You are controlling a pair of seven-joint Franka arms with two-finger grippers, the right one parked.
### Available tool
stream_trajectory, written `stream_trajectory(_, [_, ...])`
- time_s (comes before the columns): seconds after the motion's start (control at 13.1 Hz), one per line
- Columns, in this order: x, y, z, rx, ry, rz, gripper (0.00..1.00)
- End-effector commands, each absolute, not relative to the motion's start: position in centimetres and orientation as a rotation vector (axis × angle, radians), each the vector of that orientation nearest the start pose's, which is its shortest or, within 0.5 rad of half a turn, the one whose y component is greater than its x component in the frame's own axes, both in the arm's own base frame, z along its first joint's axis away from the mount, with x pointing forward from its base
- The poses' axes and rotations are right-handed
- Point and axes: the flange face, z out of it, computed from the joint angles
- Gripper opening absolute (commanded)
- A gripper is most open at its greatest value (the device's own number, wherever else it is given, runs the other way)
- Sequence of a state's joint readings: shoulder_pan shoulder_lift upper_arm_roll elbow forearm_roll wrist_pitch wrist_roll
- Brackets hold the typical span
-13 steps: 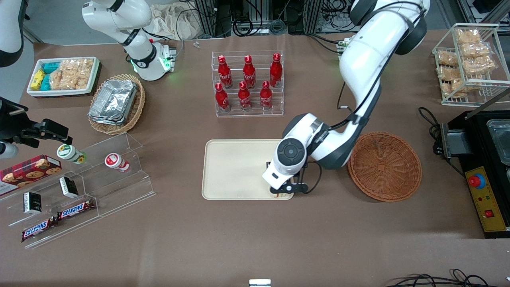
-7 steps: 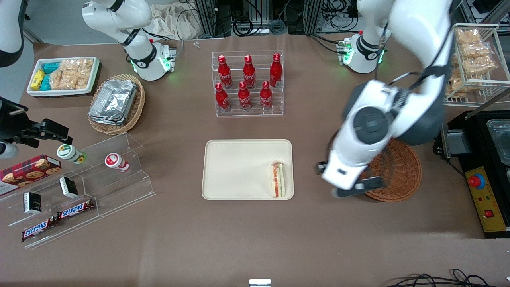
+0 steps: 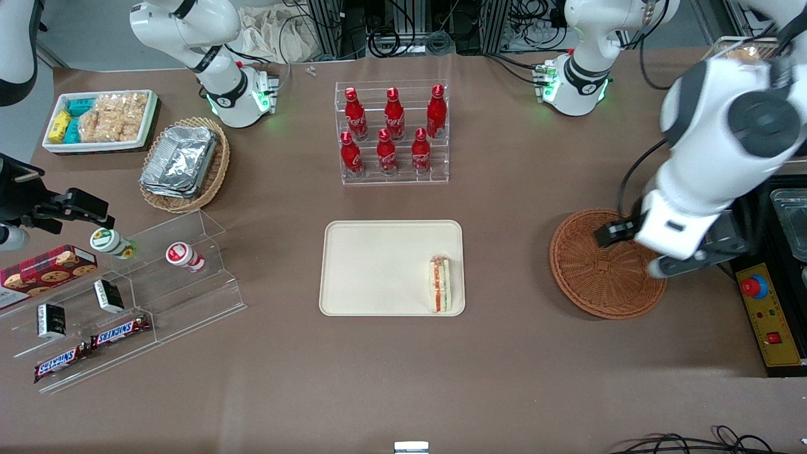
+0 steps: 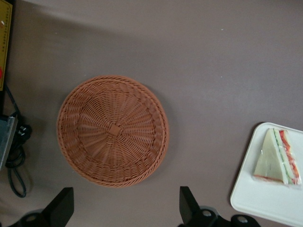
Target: Place sandwich from basket to tray
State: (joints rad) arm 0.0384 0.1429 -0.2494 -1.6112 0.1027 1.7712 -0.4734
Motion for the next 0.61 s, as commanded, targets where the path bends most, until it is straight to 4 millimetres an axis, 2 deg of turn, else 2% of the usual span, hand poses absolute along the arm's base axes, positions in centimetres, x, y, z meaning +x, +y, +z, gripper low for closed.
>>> stream_trajectory(0.0, [57.0, -8.3, 54.9, -3.076, -0.328, -0.083, 1.0])
stream_trajectory(0.3, [55.6, -6.1, 54.1, -3.106, -0.188, -0.098, 1.0])
stream_trajectory(0.38, [55.8, -5.5, 54.2, -3.11, -0.117, -0.094, 1.0])
stream_trajectory(0.53, [56.8, -3.6, 54.8, -3.139, -0.157, -0.104, 1.0])
